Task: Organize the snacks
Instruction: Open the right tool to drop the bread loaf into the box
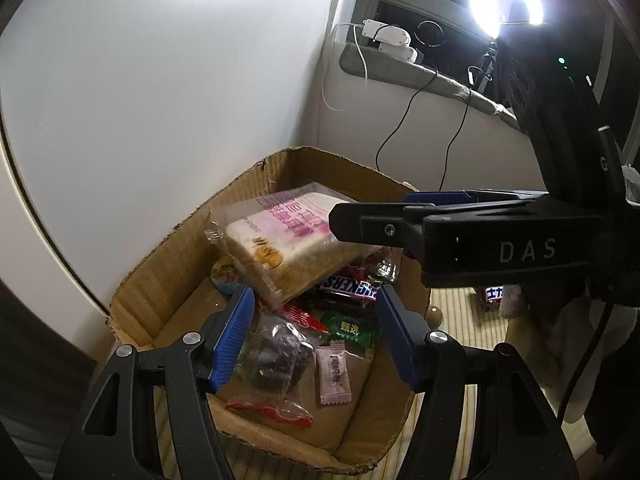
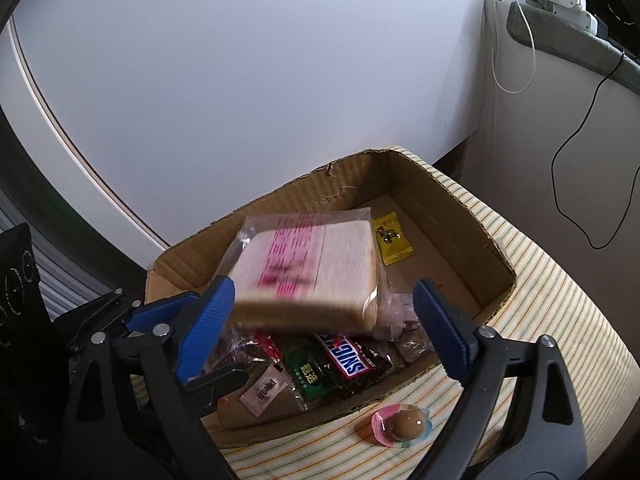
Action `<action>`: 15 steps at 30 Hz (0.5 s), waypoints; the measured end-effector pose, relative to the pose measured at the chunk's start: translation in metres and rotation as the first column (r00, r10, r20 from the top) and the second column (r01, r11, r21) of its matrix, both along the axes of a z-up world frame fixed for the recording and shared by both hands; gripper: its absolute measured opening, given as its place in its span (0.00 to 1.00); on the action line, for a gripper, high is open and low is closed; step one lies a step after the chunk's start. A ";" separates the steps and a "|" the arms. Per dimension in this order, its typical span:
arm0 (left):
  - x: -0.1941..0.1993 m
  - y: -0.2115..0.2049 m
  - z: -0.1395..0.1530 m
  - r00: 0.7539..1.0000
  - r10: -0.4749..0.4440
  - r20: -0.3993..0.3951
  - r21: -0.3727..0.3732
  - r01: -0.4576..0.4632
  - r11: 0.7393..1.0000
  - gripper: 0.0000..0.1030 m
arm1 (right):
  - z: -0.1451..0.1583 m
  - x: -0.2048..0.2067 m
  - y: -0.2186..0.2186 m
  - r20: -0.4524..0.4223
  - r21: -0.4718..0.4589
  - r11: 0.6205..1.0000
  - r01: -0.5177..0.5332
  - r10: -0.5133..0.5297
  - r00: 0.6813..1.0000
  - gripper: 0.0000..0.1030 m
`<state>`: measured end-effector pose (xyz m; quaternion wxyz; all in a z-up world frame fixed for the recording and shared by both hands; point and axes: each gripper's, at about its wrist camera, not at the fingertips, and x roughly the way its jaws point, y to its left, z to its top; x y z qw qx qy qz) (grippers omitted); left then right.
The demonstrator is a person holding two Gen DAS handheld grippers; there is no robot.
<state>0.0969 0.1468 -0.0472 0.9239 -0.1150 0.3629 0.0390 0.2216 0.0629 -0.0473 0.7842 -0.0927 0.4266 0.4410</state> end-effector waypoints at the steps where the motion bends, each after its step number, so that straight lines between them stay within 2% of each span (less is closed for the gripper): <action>1: -0.001 0.000 0.000 1.000 0.000 0.002 0.002 0.000 1.000 0.61 | 0.000 0.000 -0.001 0.002 -0.002 1.000 0.004 -0.004 1.000 0.91; 7: -0.010 0.000 0.002 1.000 0.008 0.009 0.015 -0.008 1.000 0.61 | 0.005 0.000 -0.007 0.013 0.000 1.000 0.022 -0.022 1.000 0.91; 15: -0.025 -0.006 0.011 0.999 0.013 0.050 0.017 -0.013 1.000 0.61 | 0.021 -0.011 -0.039 0.079 0.010 0.999 0.051 -0.052 0.996 0.91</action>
